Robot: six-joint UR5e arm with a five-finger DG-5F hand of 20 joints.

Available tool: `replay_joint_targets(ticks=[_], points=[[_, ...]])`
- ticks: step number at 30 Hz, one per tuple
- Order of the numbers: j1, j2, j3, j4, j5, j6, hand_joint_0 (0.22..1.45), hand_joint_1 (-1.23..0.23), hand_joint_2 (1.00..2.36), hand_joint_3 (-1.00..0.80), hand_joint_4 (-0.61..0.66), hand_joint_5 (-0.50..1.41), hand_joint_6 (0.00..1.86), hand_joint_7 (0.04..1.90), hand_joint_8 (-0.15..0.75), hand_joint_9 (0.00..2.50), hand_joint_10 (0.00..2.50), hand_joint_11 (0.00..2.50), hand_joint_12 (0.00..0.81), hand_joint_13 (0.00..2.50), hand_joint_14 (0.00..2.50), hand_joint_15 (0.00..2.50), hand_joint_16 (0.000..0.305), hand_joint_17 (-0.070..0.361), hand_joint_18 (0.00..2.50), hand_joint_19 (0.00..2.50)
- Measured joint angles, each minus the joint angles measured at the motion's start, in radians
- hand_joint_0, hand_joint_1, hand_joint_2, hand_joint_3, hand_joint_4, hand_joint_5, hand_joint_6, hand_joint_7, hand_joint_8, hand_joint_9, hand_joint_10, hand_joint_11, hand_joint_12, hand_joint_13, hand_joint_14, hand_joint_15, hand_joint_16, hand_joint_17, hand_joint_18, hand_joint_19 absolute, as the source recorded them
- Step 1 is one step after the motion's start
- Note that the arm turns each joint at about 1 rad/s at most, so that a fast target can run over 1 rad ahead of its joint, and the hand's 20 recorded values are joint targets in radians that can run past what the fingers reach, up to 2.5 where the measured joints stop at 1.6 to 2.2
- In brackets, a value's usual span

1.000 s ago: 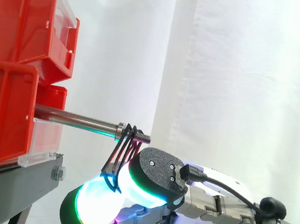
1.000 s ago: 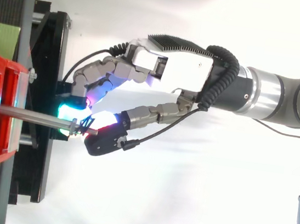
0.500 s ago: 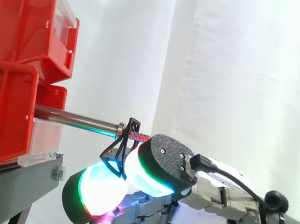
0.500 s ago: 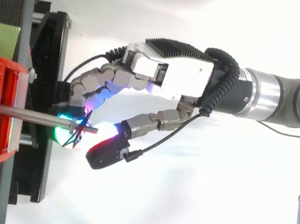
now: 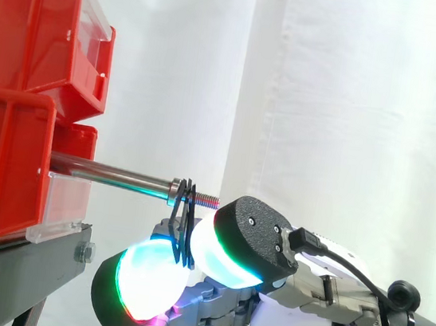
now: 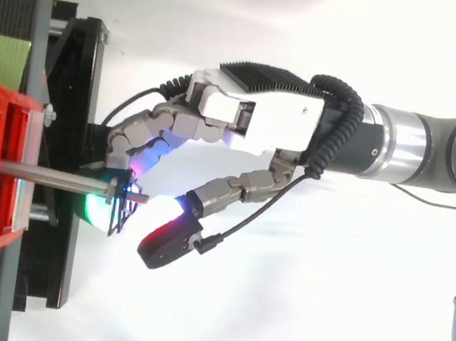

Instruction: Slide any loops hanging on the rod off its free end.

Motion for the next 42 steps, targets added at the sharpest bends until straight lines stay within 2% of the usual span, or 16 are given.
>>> replay_joint_targets(ticks=[4, 11, 14, 22, 29, 35, 42], points=[[0.000, 0.000, 0.000, -0.001, 0.000, 0.000, 0.59, -0.62, 1.02, -0.30, 0.08, -0.17, 0.87, 1.00, 0.334, 0.96, 0.01, 0.64, 0.359, 0.93, 0.01, 0.39, 0.051, 0.116, 0.89, 0.72], [-0.002, 0.000, -0.001, -0.001, 0.000, 0.001, 0.58, -0.68, 1.02, -0.07, 0.02, -0.17, 0.91, 1.03, 0.353, 0.98, 0.01, 0.63, 0.377, 0.96, 0.01, 0.38, 0.056, 0.125, 0.94, 0.69], [-0.004, 0.000, -0.001, -0.001, 0.000, 0.002, 0.59, -0.69, 1.02, -0.04, -0.02, -0.16, 0.92, 1.03, 0.358, 0.99, 0.01, 0.64, 0.383, 0.97, 0.01, 0.38, 0.057, 0.129, 0.96, 0.67], [-0.010, 0.001, -0.001, -0.002, -0.012, 0.004, 0.59, -0.70, 1.02, -0.01, -0.04, -0.15, 0.92, 1.03, 0.369, 1.01, 0.01, 0.63, 0.394, 0.98, 0.01, 0.38, 0.060, 0.134, 0.98, 0.66], [-0.018, 0.013, -0.004, -0.019, -0.059, 0.002, 0.59, -0.70, 1.01, 0.00, -0.05, -0.15, 0.92, 1.03, 0.376, 1.01, 0.01, 0.64, 0.395, 0.99, 0.01, 0.38, 0.060, 0.135, 0.99, 0.66], [-0.016, 0.076, -0.062, -0.047, -0.073, -0.023, 0.59, -0.70, 1.01, 0.00, -0.05, -0.15, 0.92, 1.03, 0.377, 1.02, 0.01, 0.64, 0.401, 0.99, 0.01, 0.38, 0.061, 0.137, 0.99, 0.66], [-0.009, 0.181, -0.196, -0.051, -0.019, -0.049, 0.59, -0.70, 1.01, 0.00, -0.05, -0.15, 0.92, 1.03, 0.379, 1.02, 0.01, 0.64, 0.399, 0.99, 0.01, 0.38, 0.061, 0.137, 0.99, 0.66]])
